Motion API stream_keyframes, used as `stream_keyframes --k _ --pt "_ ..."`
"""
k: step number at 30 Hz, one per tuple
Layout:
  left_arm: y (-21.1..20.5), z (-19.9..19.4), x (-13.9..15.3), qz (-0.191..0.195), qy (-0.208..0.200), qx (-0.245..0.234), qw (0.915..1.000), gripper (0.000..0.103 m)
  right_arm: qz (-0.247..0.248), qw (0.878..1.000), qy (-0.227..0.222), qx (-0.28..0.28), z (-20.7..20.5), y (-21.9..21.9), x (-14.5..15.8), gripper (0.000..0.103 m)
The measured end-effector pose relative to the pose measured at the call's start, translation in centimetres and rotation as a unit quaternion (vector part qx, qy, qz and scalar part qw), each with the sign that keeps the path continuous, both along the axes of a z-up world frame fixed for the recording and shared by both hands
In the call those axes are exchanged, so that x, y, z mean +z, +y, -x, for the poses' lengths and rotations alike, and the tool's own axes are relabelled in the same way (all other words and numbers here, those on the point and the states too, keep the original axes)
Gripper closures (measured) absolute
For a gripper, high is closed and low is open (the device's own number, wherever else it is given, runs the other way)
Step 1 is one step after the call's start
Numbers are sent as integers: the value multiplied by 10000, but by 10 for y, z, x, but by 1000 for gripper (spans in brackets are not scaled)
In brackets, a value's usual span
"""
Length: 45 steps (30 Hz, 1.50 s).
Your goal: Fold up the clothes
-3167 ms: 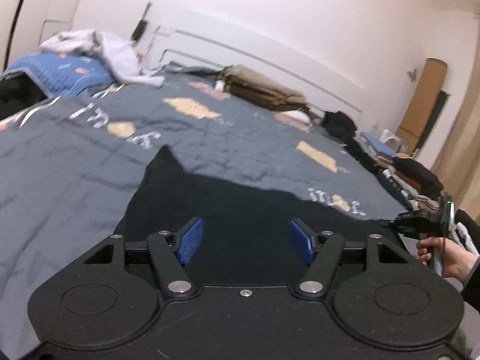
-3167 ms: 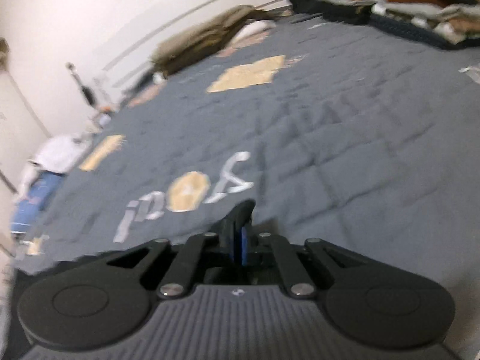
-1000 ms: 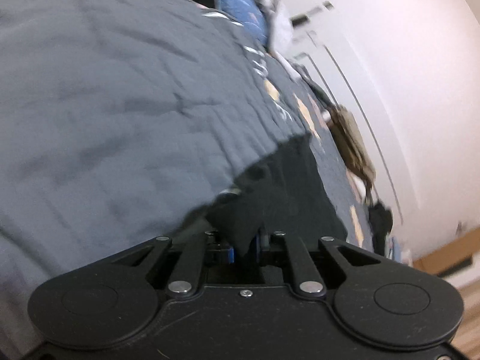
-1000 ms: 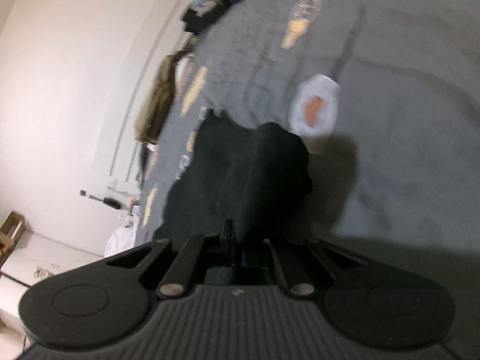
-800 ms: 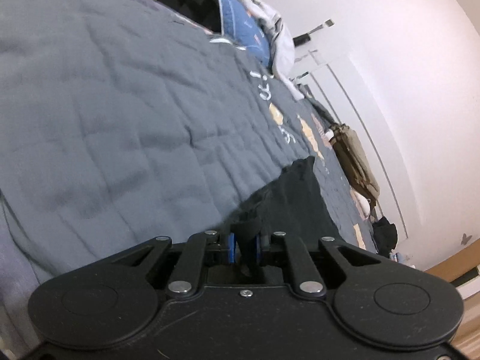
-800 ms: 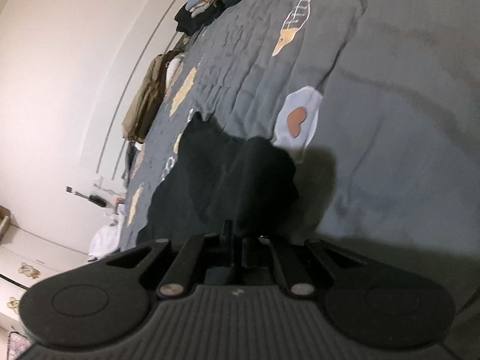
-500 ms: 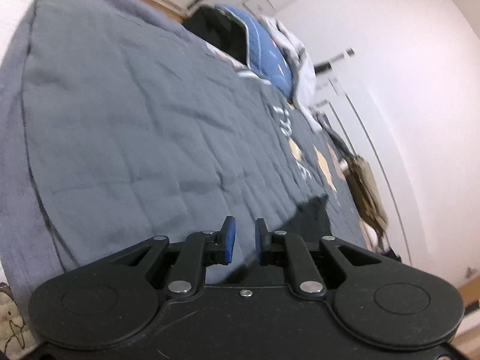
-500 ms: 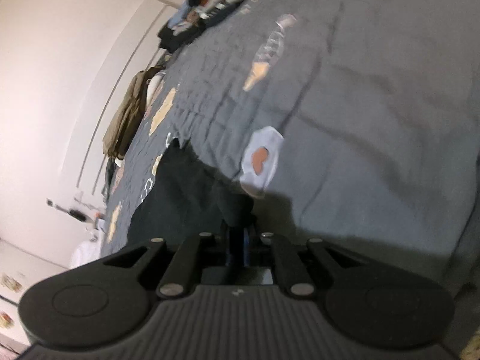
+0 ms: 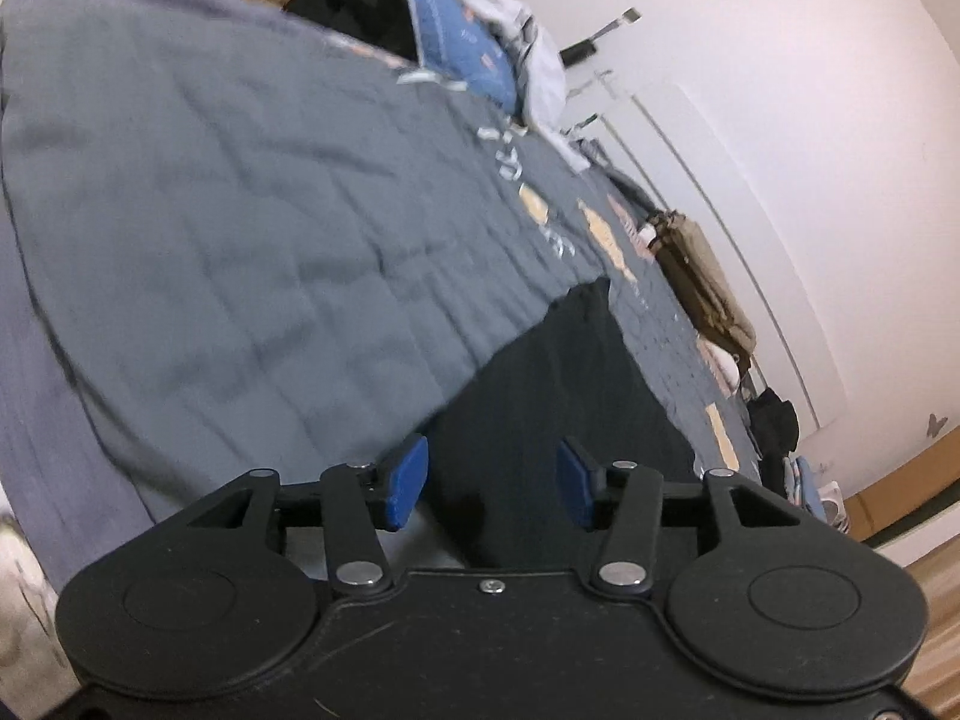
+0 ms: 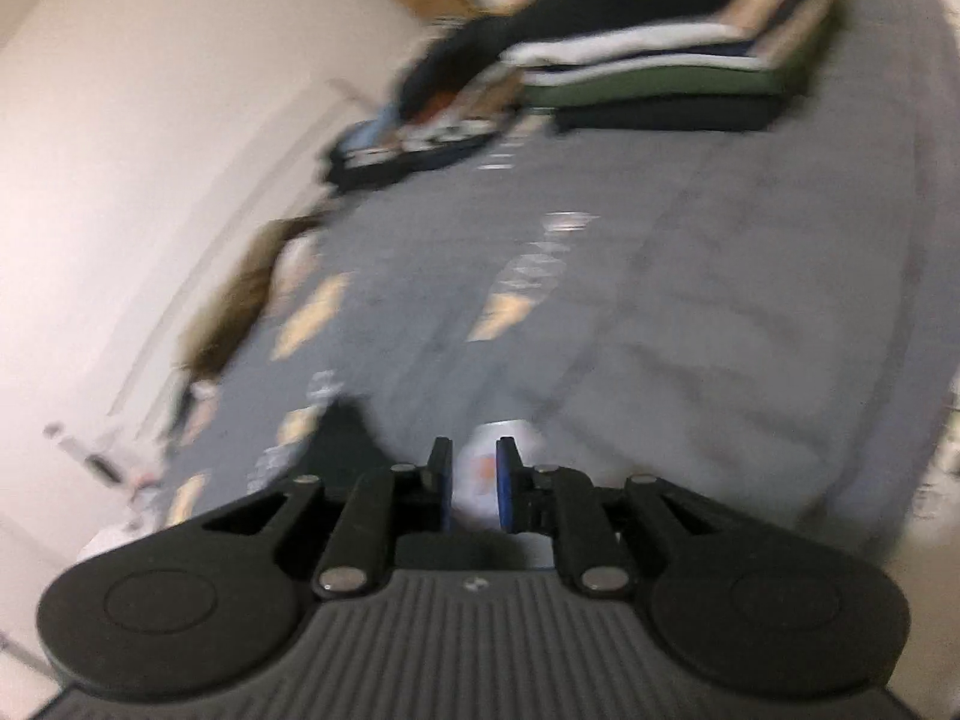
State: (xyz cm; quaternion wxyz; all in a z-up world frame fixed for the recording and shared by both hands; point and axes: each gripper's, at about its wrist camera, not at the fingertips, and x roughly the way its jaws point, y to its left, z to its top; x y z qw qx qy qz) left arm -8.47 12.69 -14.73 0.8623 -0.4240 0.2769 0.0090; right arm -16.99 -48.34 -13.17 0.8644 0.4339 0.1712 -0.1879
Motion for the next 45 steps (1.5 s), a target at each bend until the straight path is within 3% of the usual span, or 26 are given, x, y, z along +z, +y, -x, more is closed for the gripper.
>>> stream_keyframes --k 1,3,7,13,15,19,22,23,24,25,26,31,34,37,45 --pt "-3 -1 -2 9 32 -62 10000 54 10 9997 -98 237 -5 8 2 83" --pt "-10 -2 -6 28 95 -185 9998 54 -28 9963 -210 829 -19 28 2 67" --pt "-23 -5 -15 64 222 -429 9988 50 20 9817 -317 1876 -47 74 5 62" --pt "-31 -12 -19 -68 233 -352 9991 46 66 9391 -54 3434 -101 137 14 56" --pt "-33 -14 -20 -122 227 -310 9992 46 73 9280 22 3724 -115 150 15 56" --pt "-38 -18 -21 -230 216 -225 9992 46 -115 9184 3 3954 -125 167 3 55" --pt "-41 -21 -23 -310 208 -162 9992 48 -145 9192 41 3935 -126 175 -14 54" --pt "-42 -22 -23 -337 205 -141 9991 53 -159 9187 96 3945 -127 174 -18 54" --pt "-43 -23 -24 -364 202 -120 9991 74 -190 9186 145 3945 -127 174 -22 54" --pt "-44 -24 -24 -391 199 -99 9990 82 -233 9180 201 3954 -127 174 -26 54" --pt "-45 -25 -25 -418 197 -78 9989 84 -298 9166 275 3977 -127 174 -32 54" --pt "-46 -30 -27 -372 330 -6 9988 79 -479 9126 248 4053 -125 177 -39 54" --pt "-43 -36 -29 -245 308 -41 9992 71 -556 9016 51 4289 -123 182 -30 54" --pt "-45 -37 -30 -360 305 -56 9989 70 -310 8967 252 4409 -124 192 -32 50" --pt "-53 -40 -24 -390 234 4 9990 60 39 9028 407 4280 -113 192 -20 49"
